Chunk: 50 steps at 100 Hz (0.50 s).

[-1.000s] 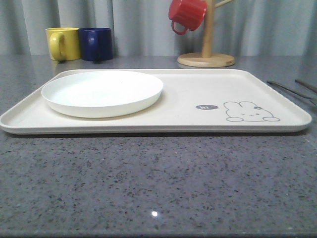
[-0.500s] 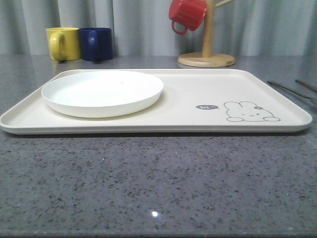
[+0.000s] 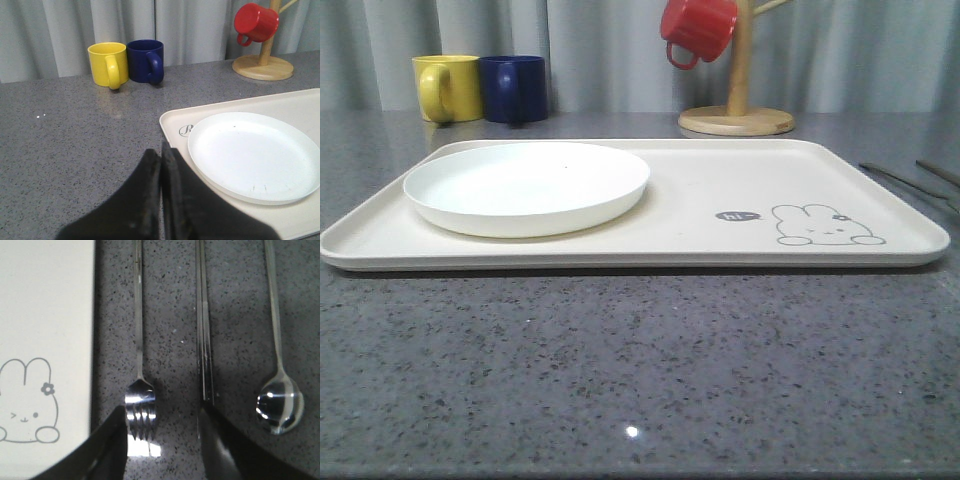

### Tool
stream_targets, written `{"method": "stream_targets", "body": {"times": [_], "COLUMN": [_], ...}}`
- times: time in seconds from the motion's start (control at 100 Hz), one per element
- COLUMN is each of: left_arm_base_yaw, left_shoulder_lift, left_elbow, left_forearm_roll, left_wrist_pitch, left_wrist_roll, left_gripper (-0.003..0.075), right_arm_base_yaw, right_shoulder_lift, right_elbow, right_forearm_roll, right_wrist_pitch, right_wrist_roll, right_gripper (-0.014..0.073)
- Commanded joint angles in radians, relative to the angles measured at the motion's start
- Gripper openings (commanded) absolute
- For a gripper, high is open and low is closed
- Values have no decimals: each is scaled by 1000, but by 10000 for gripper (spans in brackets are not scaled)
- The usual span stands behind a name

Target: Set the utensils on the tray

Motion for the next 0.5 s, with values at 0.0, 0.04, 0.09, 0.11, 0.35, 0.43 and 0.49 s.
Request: {"method": "stream_targets", "body": {"times": [0.0, 0.04, 0.09, 0.11, 0.35, 0.43, 0.49], "left_arm_base_yaw": [-6, -6, -6, -6, -6, -6, -6], "left_shoulder_lift": [3, 3, 3, 3, 3, 3, 3], "left_elbow": [-28, -28, -28, -28, -28, -28, -28], "left_forearm_roll": [-7, -7, -7, -7, -7, -7, -7], "left_wrist_pitch": [-79, -79, -79, -79, -79, -79, -79], "left_wrist_roll": [0, 0, 0, 0, 0, 0, 0], "left_gripper": [-19, -19, -19, -19, -19, -19, -19], "right_arm_base_yaw": [22, 38, 52, 56, 64, 64, 64], "right_shoulder_lift": [28, 48, 81, 89, 207, 232, 251], "right_elbow": [-63, -80, -100, -108, -162, -163, -163], "right_forearm_roll": [2, 2, -4, -9, -28, -28, -38], "right_wrist_pitch": [-52, -54, -55, -55, -54, -57, -55], "right_wrist_roll": [-29, -32, -33, -33, -33, -33, -33], "right_gripper": [351, 351, 351, 351, 351, 351, 351]}}
